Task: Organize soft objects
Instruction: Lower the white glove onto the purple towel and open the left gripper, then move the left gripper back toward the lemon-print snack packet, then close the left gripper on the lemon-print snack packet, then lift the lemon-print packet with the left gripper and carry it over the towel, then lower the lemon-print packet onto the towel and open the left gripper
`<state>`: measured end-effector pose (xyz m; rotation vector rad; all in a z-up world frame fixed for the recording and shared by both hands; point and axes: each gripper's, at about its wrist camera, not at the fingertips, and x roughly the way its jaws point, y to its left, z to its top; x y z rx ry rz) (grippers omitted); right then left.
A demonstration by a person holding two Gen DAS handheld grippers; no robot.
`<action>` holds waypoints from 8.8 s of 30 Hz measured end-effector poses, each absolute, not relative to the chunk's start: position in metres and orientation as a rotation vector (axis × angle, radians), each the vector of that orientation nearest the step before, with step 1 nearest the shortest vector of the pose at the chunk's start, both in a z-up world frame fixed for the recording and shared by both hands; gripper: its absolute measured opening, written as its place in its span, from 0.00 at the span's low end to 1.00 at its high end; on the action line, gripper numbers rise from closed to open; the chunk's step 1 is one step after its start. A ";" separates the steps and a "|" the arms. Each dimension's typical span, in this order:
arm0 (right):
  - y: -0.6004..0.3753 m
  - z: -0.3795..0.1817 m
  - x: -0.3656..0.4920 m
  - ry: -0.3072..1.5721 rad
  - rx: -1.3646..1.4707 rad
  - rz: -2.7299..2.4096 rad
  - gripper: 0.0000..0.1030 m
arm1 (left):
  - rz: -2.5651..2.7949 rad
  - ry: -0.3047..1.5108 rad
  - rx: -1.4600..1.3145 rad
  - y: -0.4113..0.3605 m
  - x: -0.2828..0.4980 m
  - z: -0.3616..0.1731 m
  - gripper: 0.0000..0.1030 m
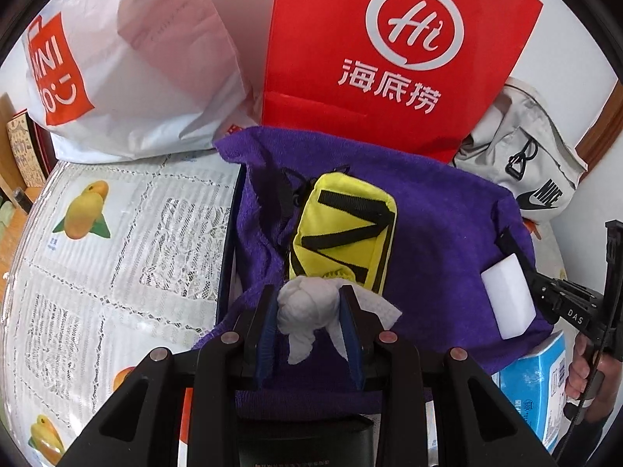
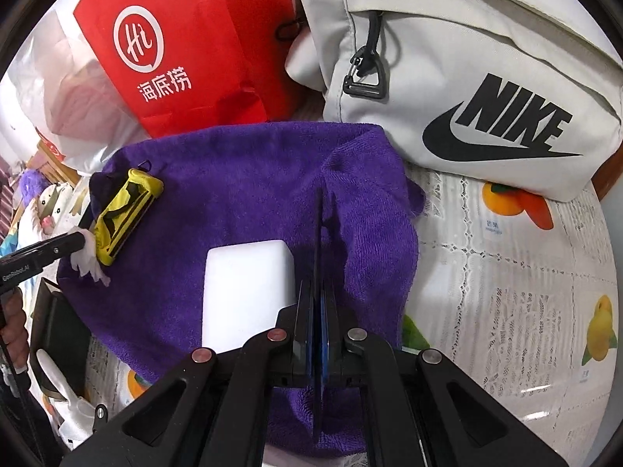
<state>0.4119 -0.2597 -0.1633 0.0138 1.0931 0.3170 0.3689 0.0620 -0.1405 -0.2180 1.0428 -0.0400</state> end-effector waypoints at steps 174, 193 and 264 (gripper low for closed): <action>-0.239 -0.052 0.164 0.797 0.074 0.405 0.19 | -0.158 0.826 -0.140 0.040 0.166 -0.045 0.36; -0.225 -0.066 0.252 0.816 0.055 0.422 0.19 | -0.122 0.854 -0.137 0.049 0.227 -0.055 0.36; -0.244 -0.101 0.344 0.910 -0.015 0.391 0.53 | -0.085 0.962 -0.074 0.024 0.348 -0.104 0.76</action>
